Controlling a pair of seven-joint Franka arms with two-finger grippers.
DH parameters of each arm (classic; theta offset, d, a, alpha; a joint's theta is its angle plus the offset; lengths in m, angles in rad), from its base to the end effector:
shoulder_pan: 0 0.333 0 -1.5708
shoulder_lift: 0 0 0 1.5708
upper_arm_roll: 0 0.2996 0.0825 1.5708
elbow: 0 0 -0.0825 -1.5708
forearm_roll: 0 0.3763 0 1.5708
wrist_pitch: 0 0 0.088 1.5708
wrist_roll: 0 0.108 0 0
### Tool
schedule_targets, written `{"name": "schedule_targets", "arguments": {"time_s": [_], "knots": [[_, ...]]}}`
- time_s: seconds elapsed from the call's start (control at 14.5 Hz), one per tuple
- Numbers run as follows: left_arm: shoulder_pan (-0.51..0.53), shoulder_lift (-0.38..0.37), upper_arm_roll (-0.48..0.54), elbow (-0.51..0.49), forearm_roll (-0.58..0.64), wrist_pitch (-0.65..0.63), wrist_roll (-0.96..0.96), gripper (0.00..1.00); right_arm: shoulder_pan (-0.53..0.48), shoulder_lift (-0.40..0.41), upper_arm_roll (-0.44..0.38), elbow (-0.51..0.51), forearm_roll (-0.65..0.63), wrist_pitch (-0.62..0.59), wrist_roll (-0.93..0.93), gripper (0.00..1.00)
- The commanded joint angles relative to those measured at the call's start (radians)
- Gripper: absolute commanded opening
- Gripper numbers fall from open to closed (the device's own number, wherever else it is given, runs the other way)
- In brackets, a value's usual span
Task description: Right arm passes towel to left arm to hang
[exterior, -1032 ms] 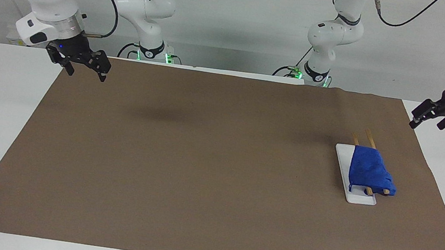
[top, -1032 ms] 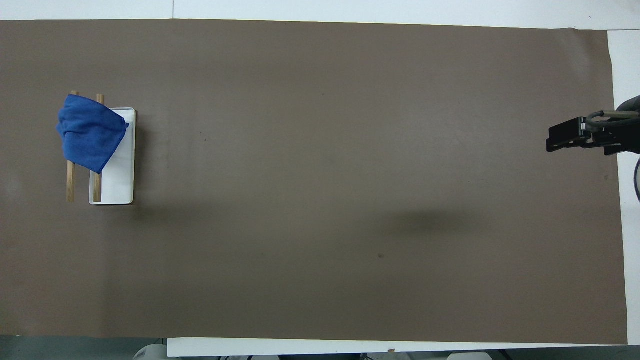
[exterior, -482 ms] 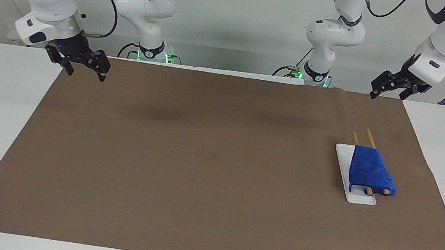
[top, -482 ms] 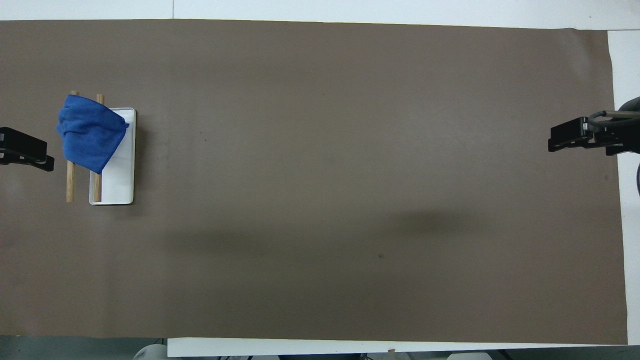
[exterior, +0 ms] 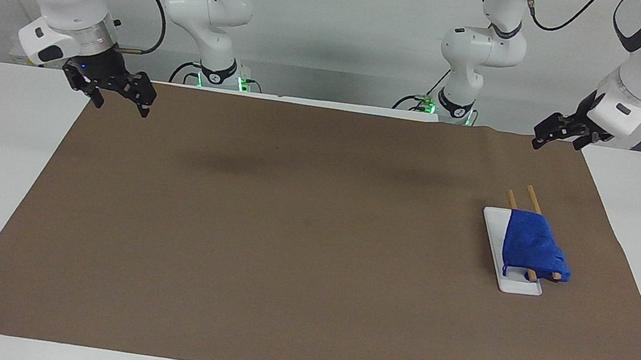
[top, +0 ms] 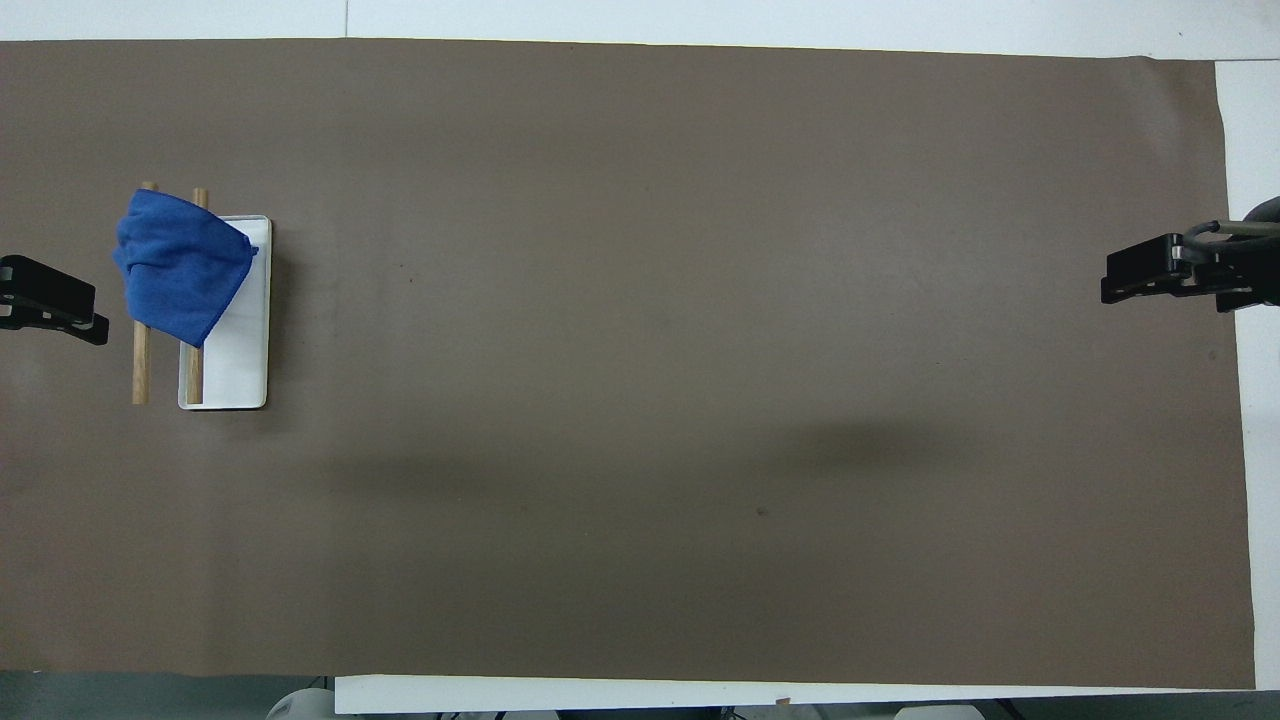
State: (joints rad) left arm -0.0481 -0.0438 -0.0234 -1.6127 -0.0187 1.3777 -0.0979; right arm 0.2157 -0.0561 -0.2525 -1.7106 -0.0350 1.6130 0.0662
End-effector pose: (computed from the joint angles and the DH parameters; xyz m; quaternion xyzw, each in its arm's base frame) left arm 0.5098 -0.0391 0.5964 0.9953 0.0123 -0.0959 0.0007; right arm 0.5307 -0.0264 0.5750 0.9985 -0.0500 -0.0215 0.0108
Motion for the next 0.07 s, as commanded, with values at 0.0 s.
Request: {"name": "schedule_targets", "arguments": {"time_s": [0.0], "knots": [[-0.018, -0.005, 0.017, 0.005, 0.011, -0.008, 0.007, 1.00, -0.002, -0.018, -0.001, -0.018, -0.002, -0.002, -0.011, 1.00]]}}
